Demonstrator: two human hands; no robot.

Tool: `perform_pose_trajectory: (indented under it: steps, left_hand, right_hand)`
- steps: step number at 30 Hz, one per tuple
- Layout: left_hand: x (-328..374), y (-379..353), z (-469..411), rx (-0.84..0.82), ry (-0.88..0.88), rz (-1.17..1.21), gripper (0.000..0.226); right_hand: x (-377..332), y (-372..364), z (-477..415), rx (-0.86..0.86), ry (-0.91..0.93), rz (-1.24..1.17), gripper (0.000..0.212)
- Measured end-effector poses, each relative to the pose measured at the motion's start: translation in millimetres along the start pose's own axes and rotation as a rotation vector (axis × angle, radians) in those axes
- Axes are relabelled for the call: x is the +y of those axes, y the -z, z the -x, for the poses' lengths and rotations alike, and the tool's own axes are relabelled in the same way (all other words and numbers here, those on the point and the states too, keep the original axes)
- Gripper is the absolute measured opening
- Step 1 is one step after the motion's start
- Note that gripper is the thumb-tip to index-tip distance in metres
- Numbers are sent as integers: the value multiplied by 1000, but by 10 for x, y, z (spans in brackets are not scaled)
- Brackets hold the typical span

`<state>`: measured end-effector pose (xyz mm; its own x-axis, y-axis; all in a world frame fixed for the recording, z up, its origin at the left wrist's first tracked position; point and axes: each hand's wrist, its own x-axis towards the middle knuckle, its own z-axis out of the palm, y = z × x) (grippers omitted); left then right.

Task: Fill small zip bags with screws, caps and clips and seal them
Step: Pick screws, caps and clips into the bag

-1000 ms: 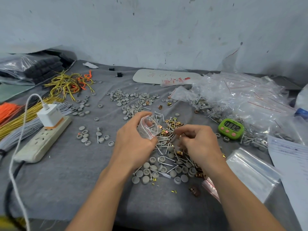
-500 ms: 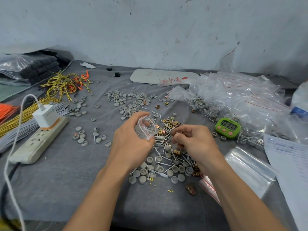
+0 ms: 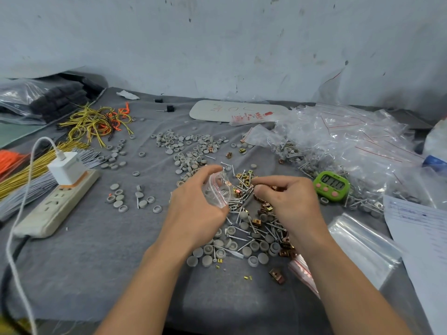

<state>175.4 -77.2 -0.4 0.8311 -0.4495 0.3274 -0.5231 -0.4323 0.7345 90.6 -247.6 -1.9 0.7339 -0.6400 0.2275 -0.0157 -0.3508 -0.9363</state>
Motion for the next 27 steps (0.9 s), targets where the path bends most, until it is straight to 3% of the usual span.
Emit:
perform_pose_trajectory:
  steps: [2,5,7,10,12,14,16,20,24,27]
  left_hand:
    - [7,-26,3,-13,-19,-11,62]
    - [12,-47,-15,-29,-27,-13,65]
    - [12,-57,-23,-45,-27,-21,71]
    - [3,-66,-30,-33,-40,-5,68]
    - [-28,-49,-37,0,-33,23,59]
    - [-64,-7,-49,39,-22,59,50]
    - [-94,48,-57,87,-26,111,48]
    - [-121,124,-54,126,-29,167,48]
    - [-113,144,-39,113,-38,130,50]
    - [-83,140,-23,95,-33,103,53]
  right_hand:
    - [-75,-21,21,47,1,-95,17]
    - [-204,-117,48,24,26,-195,19]
    - [-276,-219,55,-32,77,-112,26]
    - [-348,-369,56,-138,177,202,38]
    - [-379,-412,55,-215,152,191,36]
    - [-347,-345,61,-167,74,40,33]
    - [-248,-152,-11,-16,16,8,23]
    - [-82,231,-130,139,-57,348,27]
    - [40,300,-142,-6,-132,543,28]
    - [55,272,-125,-147,-83,706,24]
